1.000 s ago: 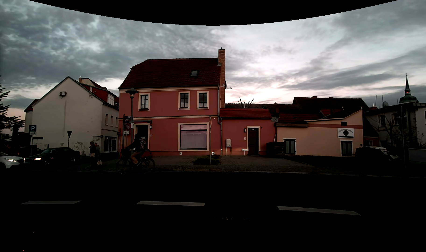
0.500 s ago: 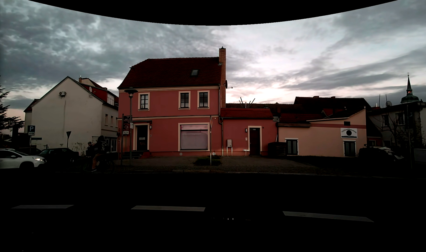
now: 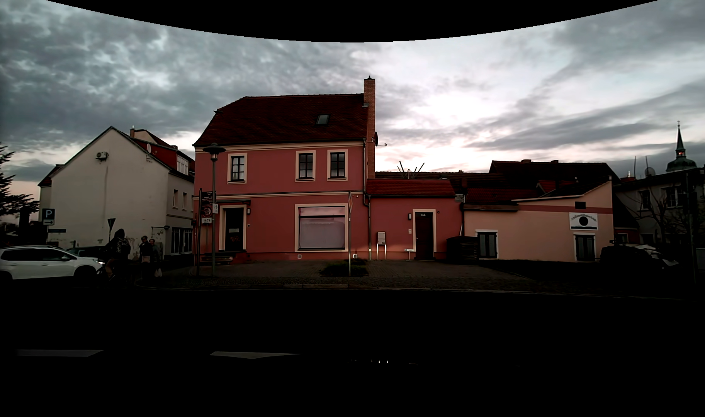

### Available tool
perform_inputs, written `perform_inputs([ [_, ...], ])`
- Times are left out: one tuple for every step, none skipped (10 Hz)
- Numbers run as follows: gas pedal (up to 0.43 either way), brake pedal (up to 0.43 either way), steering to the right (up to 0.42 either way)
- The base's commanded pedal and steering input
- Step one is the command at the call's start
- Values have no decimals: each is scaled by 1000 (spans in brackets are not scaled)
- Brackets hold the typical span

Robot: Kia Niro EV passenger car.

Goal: Follow the waypoints while adhering to traffic rules and regulations

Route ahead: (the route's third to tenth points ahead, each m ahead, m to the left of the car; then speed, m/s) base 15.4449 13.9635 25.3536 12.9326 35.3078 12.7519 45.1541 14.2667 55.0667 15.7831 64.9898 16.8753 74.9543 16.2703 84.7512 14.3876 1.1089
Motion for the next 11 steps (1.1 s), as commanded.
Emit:
perform_inputs([
  [189,0,-47],
  [220,0,-47],
  [228,0,-46],
  [240,0,-46],
  [240,0,-46],
  [240,0,-46],
  [240,0,-46],
  [240,0,-48],
  [220,0,-55],
  [189,0,-65],
  [138,0,-85],
])
